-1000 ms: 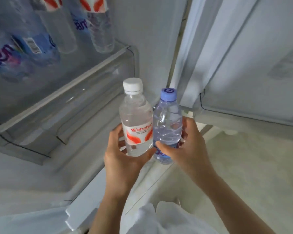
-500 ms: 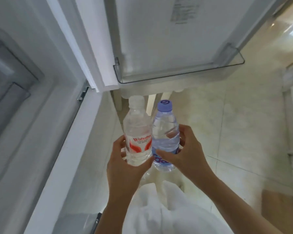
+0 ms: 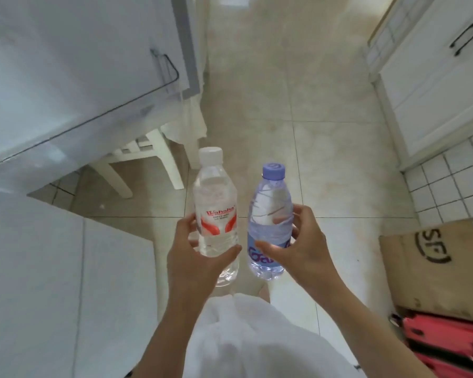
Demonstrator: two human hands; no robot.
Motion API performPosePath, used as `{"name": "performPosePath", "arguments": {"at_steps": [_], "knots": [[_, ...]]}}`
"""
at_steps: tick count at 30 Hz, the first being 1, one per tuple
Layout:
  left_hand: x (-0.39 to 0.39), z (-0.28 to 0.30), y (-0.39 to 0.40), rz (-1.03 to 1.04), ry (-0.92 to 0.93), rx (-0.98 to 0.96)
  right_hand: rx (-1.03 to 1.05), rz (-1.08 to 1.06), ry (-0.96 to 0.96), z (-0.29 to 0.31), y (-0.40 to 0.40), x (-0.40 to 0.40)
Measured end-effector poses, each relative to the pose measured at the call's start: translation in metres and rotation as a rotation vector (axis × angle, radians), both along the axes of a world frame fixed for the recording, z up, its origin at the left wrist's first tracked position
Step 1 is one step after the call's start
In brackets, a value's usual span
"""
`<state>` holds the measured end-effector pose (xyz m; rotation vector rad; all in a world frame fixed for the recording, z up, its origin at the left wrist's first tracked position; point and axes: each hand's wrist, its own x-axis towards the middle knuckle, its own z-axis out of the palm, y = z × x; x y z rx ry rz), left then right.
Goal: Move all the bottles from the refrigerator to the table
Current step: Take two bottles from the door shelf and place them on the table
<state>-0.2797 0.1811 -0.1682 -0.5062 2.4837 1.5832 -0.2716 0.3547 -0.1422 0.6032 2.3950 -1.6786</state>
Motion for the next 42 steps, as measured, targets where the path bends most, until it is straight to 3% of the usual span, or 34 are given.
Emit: {"name": "performPosePath", "arguments": {"at_steps": [8,16,30,42], "knots": [[-0.023,-0.001,0.128,-0.11,-0.018,0.032,-0.011,-0.147,-0.019,-0.008,0.134,0.001],[-0.076,-0.007,0.196,-0.19,-0.01,0.027,0.012,-0.224,-0.012,-0.027,0.206,-0.044],[-0.298,-0.02,0.253,-0.054,0.016,0.048,-0.021,-0.09,-0.015,-0.026,0.279,-0.269],[-0.428,-0.027,0.312,0.108,0.0,0.017,-0.023,0.014,-0.044,-0.031,0.343,-0.434]]}}
